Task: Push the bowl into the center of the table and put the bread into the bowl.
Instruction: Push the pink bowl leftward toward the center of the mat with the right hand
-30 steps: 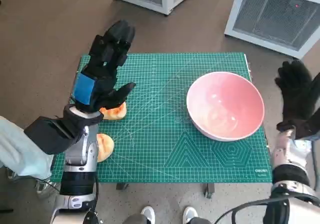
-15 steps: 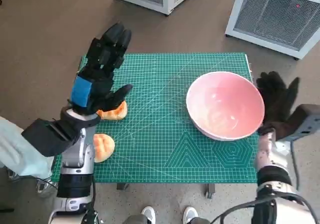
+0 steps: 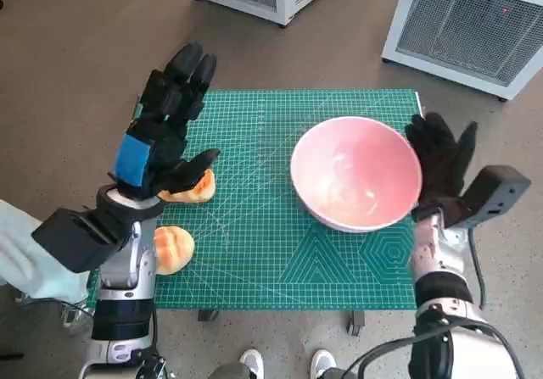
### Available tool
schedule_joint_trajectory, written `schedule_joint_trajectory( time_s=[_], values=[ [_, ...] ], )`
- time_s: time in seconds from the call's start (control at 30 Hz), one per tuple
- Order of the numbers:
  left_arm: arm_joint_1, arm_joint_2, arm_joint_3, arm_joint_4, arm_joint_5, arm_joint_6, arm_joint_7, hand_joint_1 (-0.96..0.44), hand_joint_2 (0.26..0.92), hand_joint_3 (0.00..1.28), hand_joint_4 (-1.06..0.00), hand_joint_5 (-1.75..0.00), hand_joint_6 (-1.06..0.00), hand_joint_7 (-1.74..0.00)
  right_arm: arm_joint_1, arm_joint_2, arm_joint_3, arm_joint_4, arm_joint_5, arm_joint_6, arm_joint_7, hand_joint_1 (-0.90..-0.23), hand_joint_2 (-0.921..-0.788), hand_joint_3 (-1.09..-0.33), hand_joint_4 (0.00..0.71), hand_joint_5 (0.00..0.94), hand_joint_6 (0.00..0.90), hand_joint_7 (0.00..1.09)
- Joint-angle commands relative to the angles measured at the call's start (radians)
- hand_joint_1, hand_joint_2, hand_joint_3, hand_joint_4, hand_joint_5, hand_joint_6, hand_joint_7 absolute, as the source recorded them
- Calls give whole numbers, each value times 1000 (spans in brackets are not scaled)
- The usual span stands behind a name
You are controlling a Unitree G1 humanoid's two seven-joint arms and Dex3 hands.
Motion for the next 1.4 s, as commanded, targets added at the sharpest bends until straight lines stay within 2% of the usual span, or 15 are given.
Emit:
schedule_joint_trajectory(
  time_s=[0.03,0.33,0.57,0.77,1.1,1.33,1.4],
  values=[
    [21,17,14,-27,1,-6,8,-724,921,306,-107,-1,-90,-289,-5,22,-2,13,-1,20,12,-538,-921,-900,218,2,230,212],
    [50,26,25,-56,2,-14,18,-734,921,304,-111,-1,-126,-223,-30,49,3,18,-13,34,11,-552,-921,-897,216,1,231,206],
    [65,33,32,-67,14,-24,34,-730,921,325,-112,-1,-136,-203,-52,75,6,21,-17,50,5,-604,-921,-841,216,1,231,198],
    [72,35,34,-79,23,-21,52,-728,921,331,-111,0,-139,-194,-71,96,-3,24,-7,67,3,-631,-921,-799,225,5,234,193],
    [80,40,32,-90,37,-20,73,-724,921,335,-110,0,-144,-182,-94,128,-16,27,-1,90,-4,-618,-921,-813,234,6,253,193],
    [81,40,31,-91,39,-20,76,-724,921,336,-110,0,-148,-175,-96,131,-21,26,-4,93,-5,-603,-921,-826,245,9,259,189],
    [82,37,27,-91,41,-17,78,-725,921,337,-110,0,-149,-173,-104,139,-8,28,-20,99,-12,-586,-921,-837,242,7,249,180]
  ],
)
